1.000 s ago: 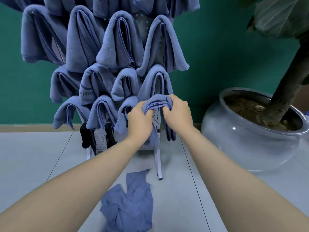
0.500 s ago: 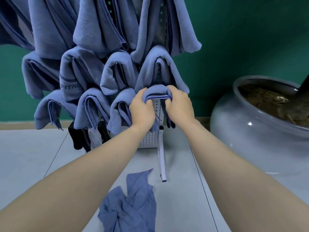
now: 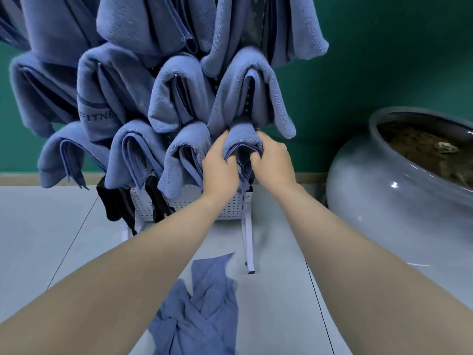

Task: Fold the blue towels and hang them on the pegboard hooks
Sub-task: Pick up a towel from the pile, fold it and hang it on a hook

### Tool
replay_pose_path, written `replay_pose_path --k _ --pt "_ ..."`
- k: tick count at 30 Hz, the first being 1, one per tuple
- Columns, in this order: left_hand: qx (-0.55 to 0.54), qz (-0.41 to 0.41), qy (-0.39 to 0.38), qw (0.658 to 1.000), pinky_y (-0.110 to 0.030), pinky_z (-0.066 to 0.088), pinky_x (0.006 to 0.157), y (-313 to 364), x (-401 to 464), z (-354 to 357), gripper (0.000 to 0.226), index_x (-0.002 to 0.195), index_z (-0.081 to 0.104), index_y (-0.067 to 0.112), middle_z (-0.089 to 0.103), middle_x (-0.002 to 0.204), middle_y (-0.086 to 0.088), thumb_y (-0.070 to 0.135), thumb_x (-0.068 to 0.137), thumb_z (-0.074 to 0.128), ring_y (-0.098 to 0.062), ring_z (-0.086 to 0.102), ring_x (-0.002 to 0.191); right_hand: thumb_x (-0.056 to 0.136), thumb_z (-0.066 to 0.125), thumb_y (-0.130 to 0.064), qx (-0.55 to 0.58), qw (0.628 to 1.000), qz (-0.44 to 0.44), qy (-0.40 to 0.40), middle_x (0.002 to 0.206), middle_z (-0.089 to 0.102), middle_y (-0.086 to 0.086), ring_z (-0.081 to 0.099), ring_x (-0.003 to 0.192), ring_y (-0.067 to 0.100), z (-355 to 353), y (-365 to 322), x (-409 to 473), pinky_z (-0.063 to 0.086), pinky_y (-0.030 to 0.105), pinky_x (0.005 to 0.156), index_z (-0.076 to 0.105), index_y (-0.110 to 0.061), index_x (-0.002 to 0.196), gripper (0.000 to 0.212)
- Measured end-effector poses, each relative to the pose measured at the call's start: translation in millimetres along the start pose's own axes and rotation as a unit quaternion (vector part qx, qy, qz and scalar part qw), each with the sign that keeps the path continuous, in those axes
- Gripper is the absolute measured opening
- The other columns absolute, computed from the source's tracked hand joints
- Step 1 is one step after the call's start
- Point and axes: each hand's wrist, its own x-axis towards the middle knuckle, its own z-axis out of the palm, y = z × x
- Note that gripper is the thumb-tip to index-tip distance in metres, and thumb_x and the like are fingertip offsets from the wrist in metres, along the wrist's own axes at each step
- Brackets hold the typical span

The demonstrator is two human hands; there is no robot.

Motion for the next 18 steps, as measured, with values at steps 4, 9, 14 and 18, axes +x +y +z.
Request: replay_pose_path --k 4,9,14,18 --pt "0.039 -0.043 -0.035 0.998 -0.008 0.042 0.081 -10.9 0.1 -1.7 0.051 0.14 0.059 0.016 0.065 0.11 0.003 -0.007 0.096 0.044 -0.013 0.058 0.101 0.089 0.052 -0.009 -0.018 1.0 0.002 0.0 0.101 0.073 0.011 0.061 0.093 0.04 -4.7 1.7 -5.4 0.054 0.046 0.081 0.063 -0.025 0.131 0.046" --pt "0.032 -0.122 -0.074 0.989 -0.026 0.045 0.077 -18.4 -3.0 -0.6 0.034 0.134 0.058 0.013 0.065 0.104 -0.002 0.006 0.103 0.048 -0.022 0.06 0.094 0.089 0.053 -0.013 -0.024 0.999 0.042 -0.011 0.091 0.07 0.01 0.059 0.086 0.04 -8.2 7.6 -13.4 0.054 0.045 0.077 0.065 -0.023 0.113 0.028" --pt "0.003 -0.226 -0.084 0.97 -0.033 0.049 0.086 -16.6 -19.4 0.3 0.031 0.133 0.056 0.008 0.067 0.117 -0.014 0.018 0.103 0.058 -0.027 0.061 0.098 0.09 0.053 -0.018 -0.024 0.997 0.069 -0.036 0.082 0.067 0.002 0.059 0.081 0.034 -10.2 8.3 -20.4 0.053 0.04 0.071 0.061 -0.024 0.098 0.012" --pt "-0.018 -0.306 -0.115 0.945 -0.03 0.048 0.08 -25.8 -43.3 -7.4 0.04 0.134 0.054 0.003 0.063 0.116 -0.011 0.023 0.101 0.063 -0.022 0.059 0.095 0.094 0.06 -0.03 -0.03 0.994 0.09 -0.049 0.093 0.07 0.001 0.06 0.088 0.03 -11.3 7.2 -30.1 0.051 0.039 0.075 0.06 -0.022 0.104 0.013"
